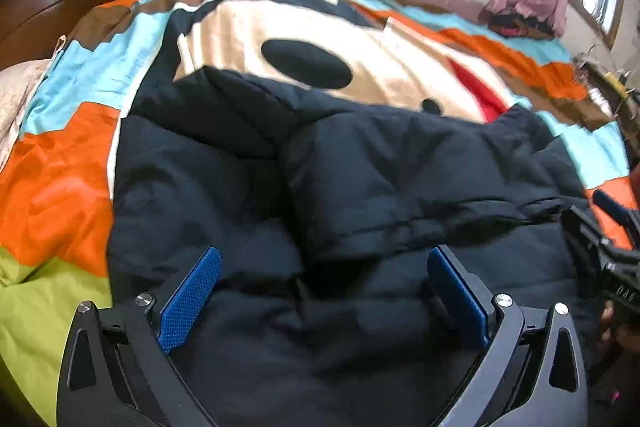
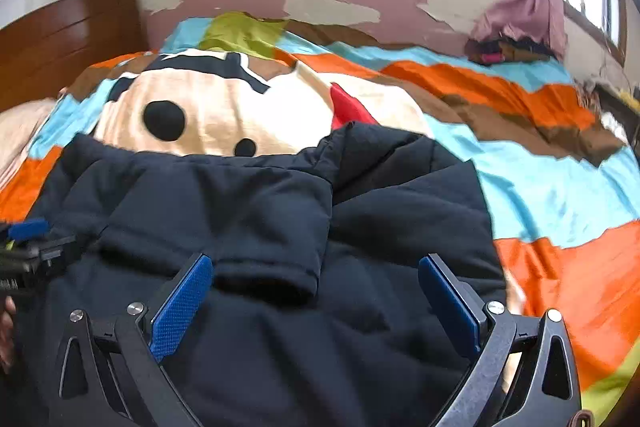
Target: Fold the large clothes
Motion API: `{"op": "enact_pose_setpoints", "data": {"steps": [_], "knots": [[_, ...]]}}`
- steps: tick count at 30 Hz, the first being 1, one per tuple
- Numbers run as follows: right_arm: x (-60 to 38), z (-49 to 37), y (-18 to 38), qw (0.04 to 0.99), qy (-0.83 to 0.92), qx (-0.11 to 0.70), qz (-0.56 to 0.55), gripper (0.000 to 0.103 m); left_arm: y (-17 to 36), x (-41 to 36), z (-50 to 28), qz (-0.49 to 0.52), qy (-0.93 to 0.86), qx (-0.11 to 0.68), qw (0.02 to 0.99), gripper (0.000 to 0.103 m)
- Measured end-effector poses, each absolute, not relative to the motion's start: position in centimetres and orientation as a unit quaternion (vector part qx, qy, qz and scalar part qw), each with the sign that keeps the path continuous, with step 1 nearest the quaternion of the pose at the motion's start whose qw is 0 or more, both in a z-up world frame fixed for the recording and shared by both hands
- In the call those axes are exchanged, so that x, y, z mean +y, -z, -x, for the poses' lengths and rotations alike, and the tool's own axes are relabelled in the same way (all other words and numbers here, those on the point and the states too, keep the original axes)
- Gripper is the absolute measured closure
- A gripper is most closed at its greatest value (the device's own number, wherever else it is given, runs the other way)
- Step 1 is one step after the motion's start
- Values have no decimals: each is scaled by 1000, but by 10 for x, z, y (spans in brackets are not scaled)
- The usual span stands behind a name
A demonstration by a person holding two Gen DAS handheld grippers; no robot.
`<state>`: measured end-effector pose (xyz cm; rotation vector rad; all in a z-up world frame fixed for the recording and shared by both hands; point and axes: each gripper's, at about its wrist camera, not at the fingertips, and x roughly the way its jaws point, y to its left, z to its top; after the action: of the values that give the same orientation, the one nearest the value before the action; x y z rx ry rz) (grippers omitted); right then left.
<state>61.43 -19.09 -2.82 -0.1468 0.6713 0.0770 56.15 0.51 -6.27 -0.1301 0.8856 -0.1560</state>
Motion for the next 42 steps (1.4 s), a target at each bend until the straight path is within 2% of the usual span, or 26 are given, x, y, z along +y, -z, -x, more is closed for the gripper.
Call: {"op": "enact_pose_setpoints", "data": {"steps": [10, 17, 23, 30, 35, 42], "knots": [[-191, -525, -20, 948, -83, 303, 46, 0, 1, 3, -491, 116, 127, 382, 908, 1], [-193, -447, -44, 954, -97, 281, 28, 0, -32, -5, -414, 161, 136, 356, 910, 1], [-200, -385, -57, 959, -91, 267, 17, 0, -46, -21, -363, 129, 129, 354, 917, 1], [-209, -315, -60, 964, -94, 248, 12, 0, -37, -19, -303, 114, 126, 364, 916, 1], [-217, -270, -47, 965, -80, 248, 31, 0, -25, -20, -260, 67, 116, 380, 915, 1], [-231, -225, -30, 964, -65, 256, 7, 0, -8, -26, -206, 12, 116, 350, 930, 1]]}}
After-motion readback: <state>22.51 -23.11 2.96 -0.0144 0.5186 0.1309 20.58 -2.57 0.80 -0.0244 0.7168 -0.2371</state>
